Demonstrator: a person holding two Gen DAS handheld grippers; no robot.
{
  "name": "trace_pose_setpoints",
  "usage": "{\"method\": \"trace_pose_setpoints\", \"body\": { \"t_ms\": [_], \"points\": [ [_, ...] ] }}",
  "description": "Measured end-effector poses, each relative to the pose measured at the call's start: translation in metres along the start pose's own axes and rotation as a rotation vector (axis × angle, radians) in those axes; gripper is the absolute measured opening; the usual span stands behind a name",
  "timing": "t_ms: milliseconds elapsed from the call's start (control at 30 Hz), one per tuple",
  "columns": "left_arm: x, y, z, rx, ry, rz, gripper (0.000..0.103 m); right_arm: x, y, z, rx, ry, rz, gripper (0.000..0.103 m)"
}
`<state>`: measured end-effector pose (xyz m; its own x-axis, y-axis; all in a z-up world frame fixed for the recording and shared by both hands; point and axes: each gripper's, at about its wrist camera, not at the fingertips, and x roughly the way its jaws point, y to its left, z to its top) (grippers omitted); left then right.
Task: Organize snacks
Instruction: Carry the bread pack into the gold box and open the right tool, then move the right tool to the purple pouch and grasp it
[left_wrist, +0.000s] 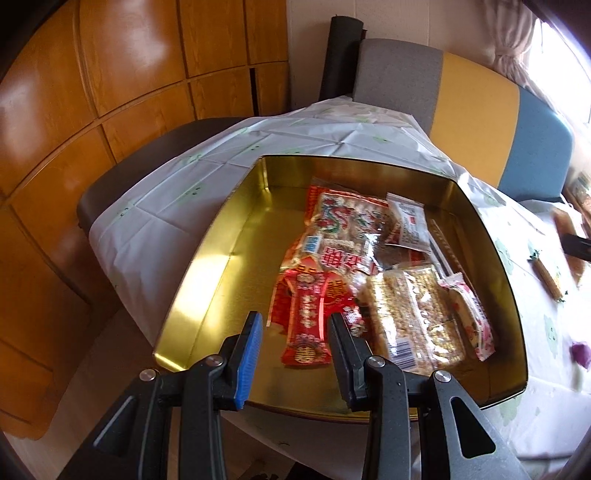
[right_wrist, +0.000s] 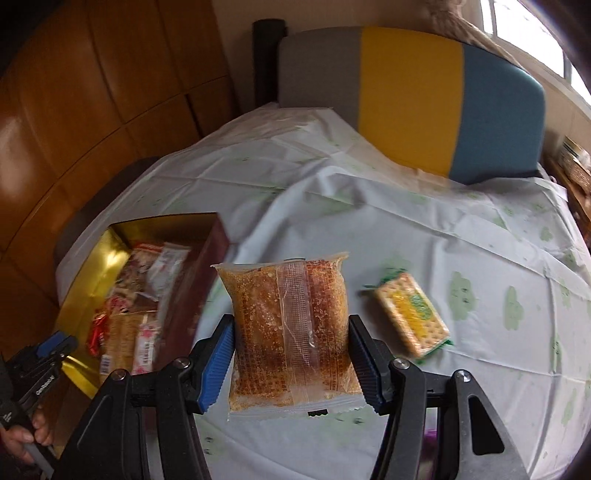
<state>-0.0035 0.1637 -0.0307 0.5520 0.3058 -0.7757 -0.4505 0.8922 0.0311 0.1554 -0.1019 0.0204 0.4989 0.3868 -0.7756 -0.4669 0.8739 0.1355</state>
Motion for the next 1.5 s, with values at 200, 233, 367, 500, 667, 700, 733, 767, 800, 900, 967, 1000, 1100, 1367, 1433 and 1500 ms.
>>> {"method": "trace_pose_setpoints", "body": {
  "t_ms": [200, 233, 367, 500, 667, 700, 733, 767, 800, 900, 967, 1000, 1100, 1367, 1433, 1500],
  "points": [
    [0.004, 0.012, -0.001, -0.025, 0.008, 0.004, 0.037, 0.036, 0.086, 0.008, -0.098, 0.053, 0.146, 0.060],
    [0.005, 0.014, -0.001, -0.028, 0.010, 0.005, 0.037, 0.044, 0.099, 0.009, -0.108, 0.064, 0.160, 0.060],
    [0.009, 0.019, -0.003, -0.037, 0.017, 0.007, 0.037, 0.078, 0.136, 0.006, -0.125, 0.122, 0.188, 0.061],
    [0.012, 0.021, -0.004, -0.039, 0.023, 0.010, 0.037, 0.104, 0.151, 0.001, -0.089, 0.181, 0.226, 0.061],
    [0.012, 0.022, -0.004, -0.041, 0.020, 0.013, 0.037, 0.106, 0.153, -0.002, -0.055, 0.188, 0.281, 0.062],
    [0.011, 0.022, -0.004, -0.041, 0.018, 0.013, 0.037, 0.104, 0.152, -0.001, -0.058, 0.183, 0.280, 0.062],
    [0.011, 0.021, -0.004, -0.040, 0.016, 0.012, 0.037, 0.099, 0.151, -0.002, -0.062, 0.174, 0.280, 0.062],
    [0.010, 0.021, -0.004, -0.038, 0.014, 0.013, 0.037, 0.094, 0.149, -0.004, -0.069, 0.164, 0.277, 0.062],
    [0.010, 0.020, -0.004, -0.035, 0.013, 0.013, 0.037, 0.088, 0.147, -0.005, -0.076, 0.152, 0.271, 0.062],
    [0.007, 0.017, -0.004, -0.027, 0.007, 0.009, 0.037, 0.073, 0.141, -0.012, -0.099, 0.120, 0.243, 0.062],
    [0.005, 0.014, -0.004, -0.019, 0.002, 0.008, 0.037, 0.062, 0.135, -0.017, -0.119, 0.104, 0.217, 0.062],
    [0.004, 0.012, -0.004, -0.014, 0.000, 0.006, 0.037, 0.055, 0.131, -0.021, -0.128, 0.094, 0.205, 0.062],
    [0.000, 0.004, -0.002, 0.009, -0.010, -0.006, 0.037, 0.034, 0.114, -0.033, -0.160, 0.070, 0.168, 0.062],
    [-0.020, -0.024, 0.004, 0.073, -0.058, -0.039, 0.037, -0.020, 0.030, -0.054, -0.154, 0.034, 0.021, 0.062],
    [-0.024, -0.030, 0.005, 0.089, -0.064, -0.048, 0.037, -0.026, 0.003, -0.059, -0.107, 0.041, -0.028, 0.062],
    [-0.029, -0.036, 0.006, 0.108, -0.073, -0.052, 0.037, -0.030, -0.023, -0.065, -0.067, 0.044, -0.074, 0.062]
  ]
}}
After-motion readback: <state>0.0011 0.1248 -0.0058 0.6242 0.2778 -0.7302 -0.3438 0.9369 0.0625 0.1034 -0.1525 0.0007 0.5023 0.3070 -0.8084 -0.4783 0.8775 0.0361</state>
